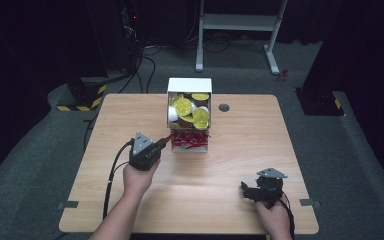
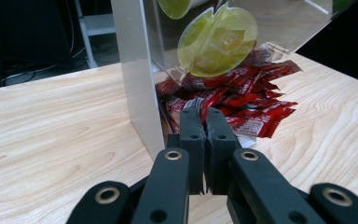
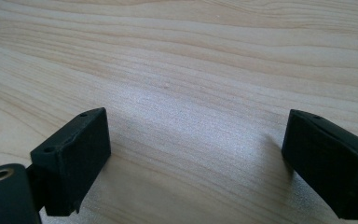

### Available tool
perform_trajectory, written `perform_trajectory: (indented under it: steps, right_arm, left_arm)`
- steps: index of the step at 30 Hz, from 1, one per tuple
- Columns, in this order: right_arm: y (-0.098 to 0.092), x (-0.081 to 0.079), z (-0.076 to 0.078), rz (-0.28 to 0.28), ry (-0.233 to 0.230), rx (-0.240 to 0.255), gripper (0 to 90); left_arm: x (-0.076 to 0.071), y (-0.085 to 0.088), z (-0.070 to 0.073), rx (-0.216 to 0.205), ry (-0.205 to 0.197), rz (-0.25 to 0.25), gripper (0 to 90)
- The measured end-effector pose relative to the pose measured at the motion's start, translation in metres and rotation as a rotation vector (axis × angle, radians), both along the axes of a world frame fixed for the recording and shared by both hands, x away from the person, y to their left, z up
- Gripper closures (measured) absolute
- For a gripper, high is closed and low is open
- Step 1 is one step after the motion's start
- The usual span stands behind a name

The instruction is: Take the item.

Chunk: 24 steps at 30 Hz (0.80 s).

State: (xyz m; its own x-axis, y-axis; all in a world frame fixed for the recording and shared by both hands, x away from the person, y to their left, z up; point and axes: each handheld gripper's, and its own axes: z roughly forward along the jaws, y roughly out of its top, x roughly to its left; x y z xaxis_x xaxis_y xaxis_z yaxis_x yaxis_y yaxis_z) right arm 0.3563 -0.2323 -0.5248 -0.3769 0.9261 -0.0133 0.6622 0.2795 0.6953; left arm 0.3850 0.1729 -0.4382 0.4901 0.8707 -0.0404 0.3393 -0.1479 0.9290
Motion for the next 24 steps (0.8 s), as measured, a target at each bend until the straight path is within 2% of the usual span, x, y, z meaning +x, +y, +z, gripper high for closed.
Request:
perform_trajectory:
  steps: [6,20,24]
  right_arm:
    - [0.001,0.0,0.0,-0.005,0.003,0.007,7.7]
    - [0.001,0.0,0.0,-0.007,0.004,0.01,7.7]
    - [0.001,0.0,0.0,-0.007,0.004,0.011,7.7]
  left_arm:
    - [-0.005,0.005,0.003,-0.004,-0.01,0.004,87.8]
    - [-0.021,0.018,0.006,-0.054,-0.027,0.008,88.0]
    - [-0.022,0.02,0.007,-0.054,-0.027,0.01,88.1]
